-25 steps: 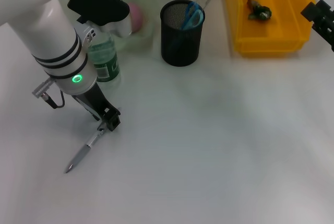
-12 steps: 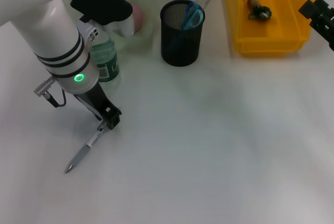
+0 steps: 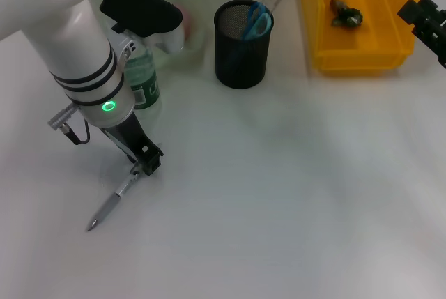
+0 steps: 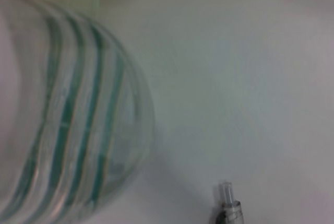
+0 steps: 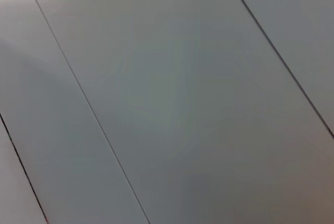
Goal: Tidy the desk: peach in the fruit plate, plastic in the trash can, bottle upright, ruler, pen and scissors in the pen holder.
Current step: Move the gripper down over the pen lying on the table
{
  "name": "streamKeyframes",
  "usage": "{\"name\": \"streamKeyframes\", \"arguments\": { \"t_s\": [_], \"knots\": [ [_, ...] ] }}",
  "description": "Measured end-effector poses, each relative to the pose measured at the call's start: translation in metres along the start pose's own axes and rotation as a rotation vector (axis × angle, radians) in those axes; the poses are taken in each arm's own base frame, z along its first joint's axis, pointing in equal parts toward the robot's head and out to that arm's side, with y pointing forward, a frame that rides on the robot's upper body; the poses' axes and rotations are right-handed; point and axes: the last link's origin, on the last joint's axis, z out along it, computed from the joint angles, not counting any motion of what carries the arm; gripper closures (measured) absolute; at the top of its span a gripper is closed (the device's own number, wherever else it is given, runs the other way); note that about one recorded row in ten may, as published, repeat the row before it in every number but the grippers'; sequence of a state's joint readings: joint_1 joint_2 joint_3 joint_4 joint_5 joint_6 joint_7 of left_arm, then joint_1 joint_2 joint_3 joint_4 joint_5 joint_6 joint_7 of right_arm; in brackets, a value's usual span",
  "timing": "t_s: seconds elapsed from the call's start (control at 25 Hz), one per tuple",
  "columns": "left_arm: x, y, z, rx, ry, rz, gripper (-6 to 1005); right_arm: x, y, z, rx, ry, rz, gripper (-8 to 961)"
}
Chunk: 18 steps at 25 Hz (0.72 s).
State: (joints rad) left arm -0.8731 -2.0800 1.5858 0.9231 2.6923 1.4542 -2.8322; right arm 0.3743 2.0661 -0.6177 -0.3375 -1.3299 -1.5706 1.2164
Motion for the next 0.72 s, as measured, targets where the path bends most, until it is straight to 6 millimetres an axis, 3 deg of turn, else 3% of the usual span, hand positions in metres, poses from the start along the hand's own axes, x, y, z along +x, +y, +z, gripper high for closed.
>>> {"name": "streamKeyframes", "arguments": {
  "t_s": [0.72],
  "knots": [
    [-0.0016,-0.0016,0.0026,0.004,-0.007,-0.005,728,-0.0001,-0.0001,-0.0001,0.001,-0.001,0.000,301]
  ]
}}
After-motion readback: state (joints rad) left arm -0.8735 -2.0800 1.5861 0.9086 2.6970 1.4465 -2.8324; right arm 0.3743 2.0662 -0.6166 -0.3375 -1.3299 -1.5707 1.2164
